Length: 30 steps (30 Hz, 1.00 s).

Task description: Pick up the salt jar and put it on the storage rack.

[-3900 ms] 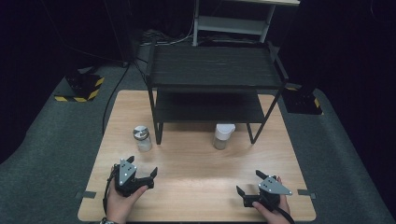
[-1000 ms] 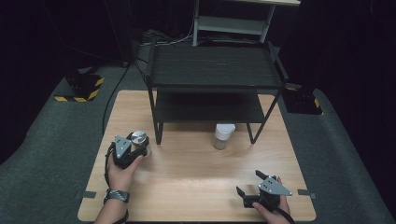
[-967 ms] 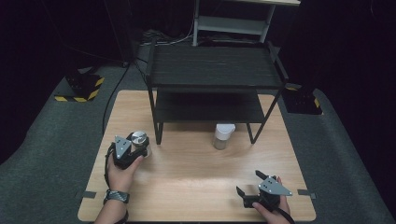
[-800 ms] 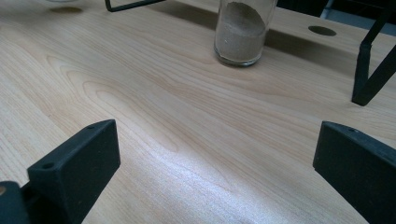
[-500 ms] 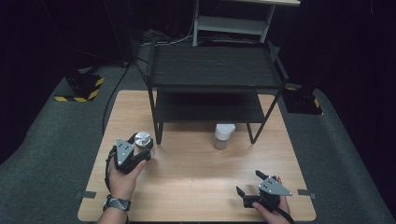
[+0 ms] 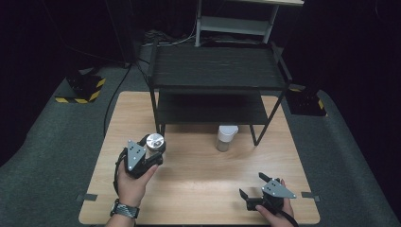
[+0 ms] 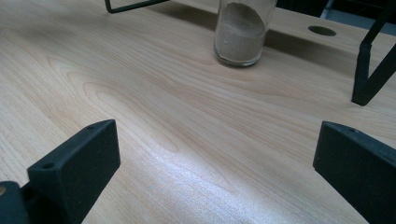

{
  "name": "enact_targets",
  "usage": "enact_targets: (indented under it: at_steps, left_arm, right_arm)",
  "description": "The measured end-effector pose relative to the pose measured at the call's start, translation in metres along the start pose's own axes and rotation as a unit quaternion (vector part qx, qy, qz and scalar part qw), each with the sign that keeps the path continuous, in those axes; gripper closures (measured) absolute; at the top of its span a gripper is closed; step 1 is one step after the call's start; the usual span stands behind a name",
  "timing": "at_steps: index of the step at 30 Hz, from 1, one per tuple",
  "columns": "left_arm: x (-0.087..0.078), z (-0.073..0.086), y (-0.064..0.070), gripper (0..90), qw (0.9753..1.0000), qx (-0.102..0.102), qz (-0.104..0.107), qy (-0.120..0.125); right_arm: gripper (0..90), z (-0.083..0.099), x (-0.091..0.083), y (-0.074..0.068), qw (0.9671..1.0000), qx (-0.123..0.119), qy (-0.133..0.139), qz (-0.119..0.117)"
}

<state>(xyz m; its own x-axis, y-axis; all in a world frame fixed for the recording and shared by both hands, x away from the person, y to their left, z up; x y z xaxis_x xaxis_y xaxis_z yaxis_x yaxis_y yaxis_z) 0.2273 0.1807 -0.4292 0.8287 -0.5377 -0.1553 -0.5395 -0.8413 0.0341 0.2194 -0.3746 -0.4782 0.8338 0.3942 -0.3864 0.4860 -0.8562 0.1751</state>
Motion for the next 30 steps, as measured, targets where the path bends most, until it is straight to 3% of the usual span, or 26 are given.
enact_targets:
  at_steps: [2,10,18,30]
  left_arm:
    - [0.001,-0.006,0.003,35.0,0.9999,-0.006,0.009,0.004]
    - [0.003,-0.024,0.015,35.0,0.9996,0.000,0.026,0.012]
    - [0.007,-0.044,0.023,35.0,0.9993,0.006,0.030,0.019]
    - [0.016,-0.089,0.037,35.0,0.9985,0.021,0.035,0.037]
  right_arm:
    - [0.3,0.000,0.000,0.000,1.0000,-0.001,0.000,0.000]
    - [0.4,0.000,0.000,0.000,1.0000,0.000,0.000,-0.001]
    - [0.3,0.000,0.000,0.001,1.0000,0.000,0.000,-0.002]
    - [0.3,0.000,0.000,0.002,1.0000,0.003,0.000,-0.004]
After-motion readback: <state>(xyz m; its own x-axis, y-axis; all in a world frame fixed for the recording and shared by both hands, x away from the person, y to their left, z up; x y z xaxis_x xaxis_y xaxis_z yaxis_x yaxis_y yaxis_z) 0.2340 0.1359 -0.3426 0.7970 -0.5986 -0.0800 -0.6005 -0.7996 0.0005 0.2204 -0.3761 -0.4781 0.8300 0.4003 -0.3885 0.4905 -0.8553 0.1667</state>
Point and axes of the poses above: each handheld gripper's, and its own axes: x roughly forward along the jaws, z roughly out of its underside, y roughly to its right, the point moved 1 cm from there along x, roughly forward along the jaws, and after that the axes turned 11 degrees about z, right-handed, at the moved point
